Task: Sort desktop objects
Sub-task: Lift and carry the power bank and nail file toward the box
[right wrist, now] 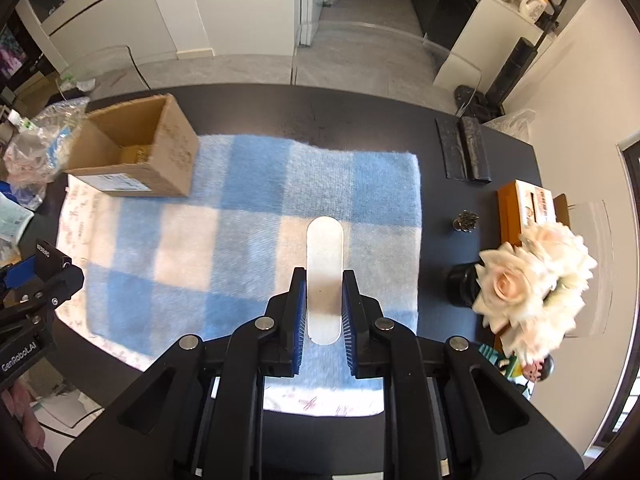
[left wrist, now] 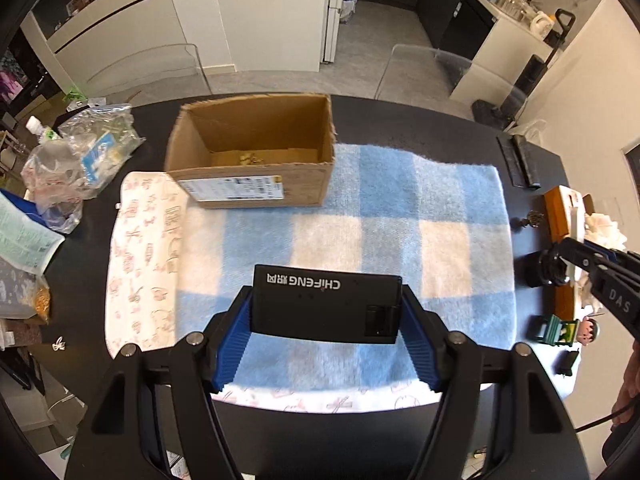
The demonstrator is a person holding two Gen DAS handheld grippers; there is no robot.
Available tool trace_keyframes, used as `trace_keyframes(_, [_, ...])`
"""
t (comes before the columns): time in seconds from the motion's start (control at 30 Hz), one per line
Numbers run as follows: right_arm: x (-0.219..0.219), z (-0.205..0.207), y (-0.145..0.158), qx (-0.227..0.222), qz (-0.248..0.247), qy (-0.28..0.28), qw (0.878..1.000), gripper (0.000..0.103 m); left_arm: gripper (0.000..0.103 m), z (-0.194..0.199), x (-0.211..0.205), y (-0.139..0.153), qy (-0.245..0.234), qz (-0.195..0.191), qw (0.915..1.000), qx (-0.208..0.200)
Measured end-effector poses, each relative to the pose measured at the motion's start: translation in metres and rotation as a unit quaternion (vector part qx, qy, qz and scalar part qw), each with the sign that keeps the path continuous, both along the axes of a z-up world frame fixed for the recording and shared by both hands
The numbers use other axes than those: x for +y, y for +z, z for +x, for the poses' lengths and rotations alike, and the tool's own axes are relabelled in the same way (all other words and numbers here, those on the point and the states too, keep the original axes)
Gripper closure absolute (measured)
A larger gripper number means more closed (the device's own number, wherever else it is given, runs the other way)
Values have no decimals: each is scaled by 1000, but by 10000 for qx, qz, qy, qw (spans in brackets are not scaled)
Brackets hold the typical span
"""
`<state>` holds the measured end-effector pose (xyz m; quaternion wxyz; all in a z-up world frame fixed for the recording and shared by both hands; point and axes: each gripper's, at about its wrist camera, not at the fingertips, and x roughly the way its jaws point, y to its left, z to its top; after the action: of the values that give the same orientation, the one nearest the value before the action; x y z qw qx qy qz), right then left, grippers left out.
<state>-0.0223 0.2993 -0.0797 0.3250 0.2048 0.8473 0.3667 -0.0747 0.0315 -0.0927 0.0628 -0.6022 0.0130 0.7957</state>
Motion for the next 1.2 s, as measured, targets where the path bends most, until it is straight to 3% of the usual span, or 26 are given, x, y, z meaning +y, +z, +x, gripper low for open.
trace_keyframes(0.23, [-39, 35, 61, -128, -139, -202, 9996, 87, 36, 31, -48, 44, 183, 36, 9997, 130])
trace_keyframes(0.53, [-46, 60, 115, -293, -139, -324, 9989, 87, 36, 50, -88, 68, 325, 73, 9990, 307])
trace_keyframes(0.9, [-29, 74, 138, -408, 7, -357, 9985, 87, 35, 44, -106, 70, 296, 67, 9989, 359])
trace_keyframes(1.2, [3, 77, 133, -302, 149, -299, 9990, 87, 35, 14, -116, 68, 389, 132, 9986, 345])
